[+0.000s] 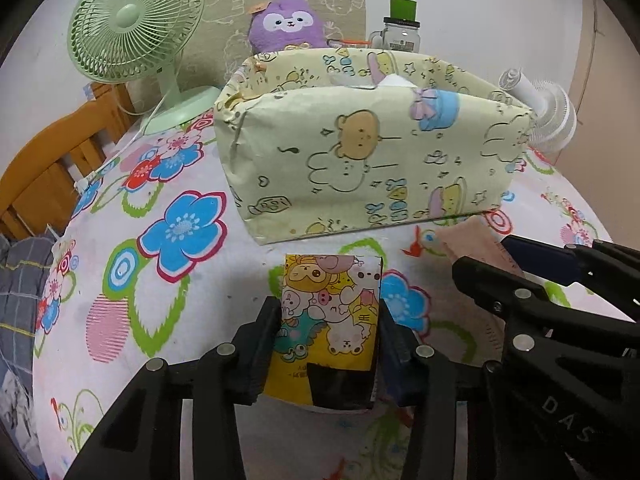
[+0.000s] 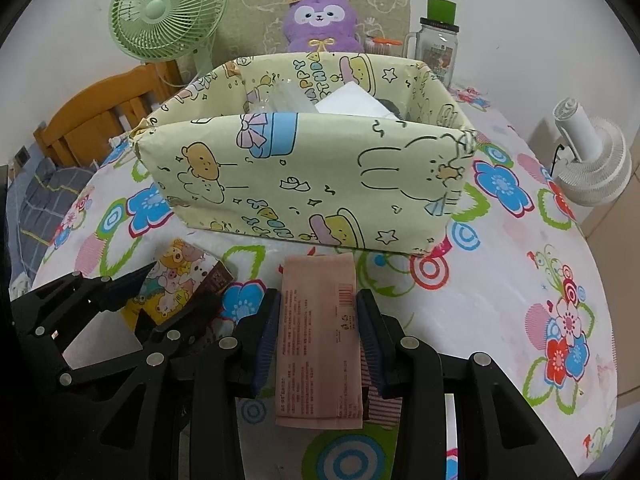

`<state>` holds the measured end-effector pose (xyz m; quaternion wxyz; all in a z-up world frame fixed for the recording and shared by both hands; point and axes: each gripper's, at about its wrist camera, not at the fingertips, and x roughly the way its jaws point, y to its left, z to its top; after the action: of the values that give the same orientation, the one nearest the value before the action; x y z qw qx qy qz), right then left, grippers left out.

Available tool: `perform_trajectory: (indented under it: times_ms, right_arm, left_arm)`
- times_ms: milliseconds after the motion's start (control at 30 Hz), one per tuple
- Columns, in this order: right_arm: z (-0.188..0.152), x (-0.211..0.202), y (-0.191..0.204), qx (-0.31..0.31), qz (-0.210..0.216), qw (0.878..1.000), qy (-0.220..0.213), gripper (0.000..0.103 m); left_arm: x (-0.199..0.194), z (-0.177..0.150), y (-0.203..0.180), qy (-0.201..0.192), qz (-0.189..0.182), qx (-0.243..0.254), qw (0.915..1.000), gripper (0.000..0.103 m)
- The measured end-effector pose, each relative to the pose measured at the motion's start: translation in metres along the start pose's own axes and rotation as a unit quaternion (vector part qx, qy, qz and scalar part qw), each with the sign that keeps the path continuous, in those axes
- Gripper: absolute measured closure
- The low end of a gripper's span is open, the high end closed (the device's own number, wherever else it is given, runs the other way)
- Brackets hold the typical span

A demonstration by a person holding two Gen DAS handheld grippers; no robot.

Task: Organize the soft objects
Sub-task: 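Lift the yellow tissue box and pink packet and carry both over the fabric box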

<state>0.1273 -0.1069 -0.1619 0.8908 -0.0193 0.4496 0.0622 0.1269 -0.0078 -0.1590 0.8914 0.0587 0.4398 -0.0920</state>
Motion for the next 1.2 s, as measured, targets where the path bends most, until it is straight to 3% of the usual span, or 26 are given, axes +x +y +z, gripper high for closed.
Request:
perform_trajectory:
  times_ms: [1200]
  right_arm:
    - [-0.015,-0.076,-0.012,0.000,0.008,0.998,-0.063,0.061]
  left_arm:
    - [-0.072,-0.006,-0.026,-0.054,-0.010,-0.027,0.9981,0.057]
